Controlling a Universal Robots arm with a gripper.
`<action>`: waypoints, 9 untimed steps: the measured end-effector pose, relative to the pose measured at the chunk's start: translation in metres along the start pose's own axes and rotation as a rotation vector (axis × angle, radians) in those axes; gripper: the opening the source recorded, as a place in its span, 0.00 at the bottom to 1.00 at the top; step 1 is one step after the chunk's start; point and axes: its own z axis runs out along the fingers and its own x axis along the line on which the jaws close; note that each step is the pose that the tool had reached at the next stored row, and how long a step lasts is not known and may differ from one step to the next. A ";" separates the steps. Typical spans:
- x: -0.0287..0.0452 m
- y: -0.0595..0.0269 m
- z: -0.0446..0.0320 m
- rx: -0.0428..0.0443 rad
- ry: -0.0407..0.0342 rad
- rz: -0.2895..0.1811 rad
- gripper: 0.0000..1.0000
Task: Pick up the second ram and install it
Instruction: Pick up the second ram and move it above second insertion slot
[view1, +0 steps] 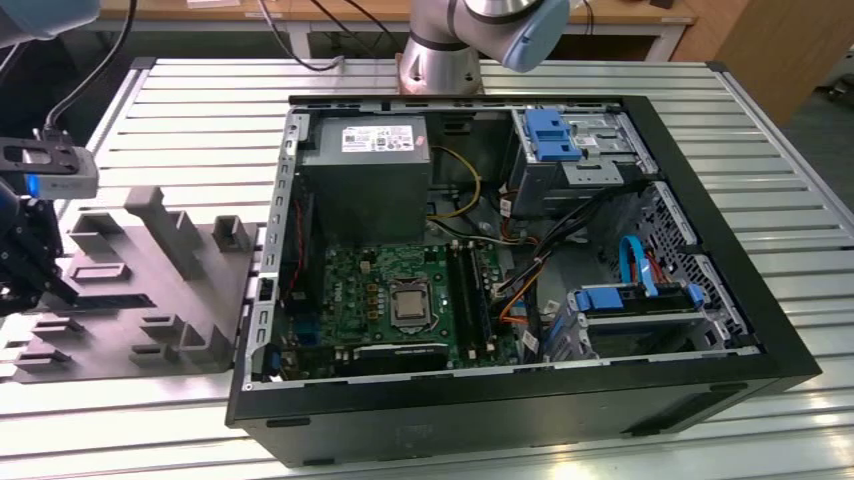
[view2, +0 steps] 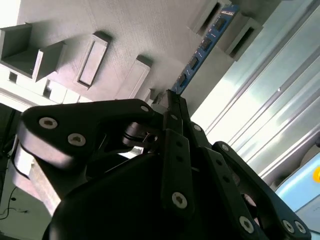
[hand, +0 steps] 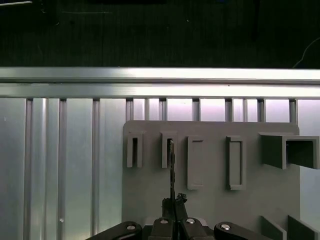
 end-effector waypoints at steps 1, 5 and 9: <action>-0.0001 0.0001 -0.0020 0.0000 0.0000 0.000 0.12; -0.0003 0.0002 -0.0107 -0.0002 0.0001 0.000 0.12; -0.0006 0.0004 -0.0206 -0.0001 0.0001 0.000 0.12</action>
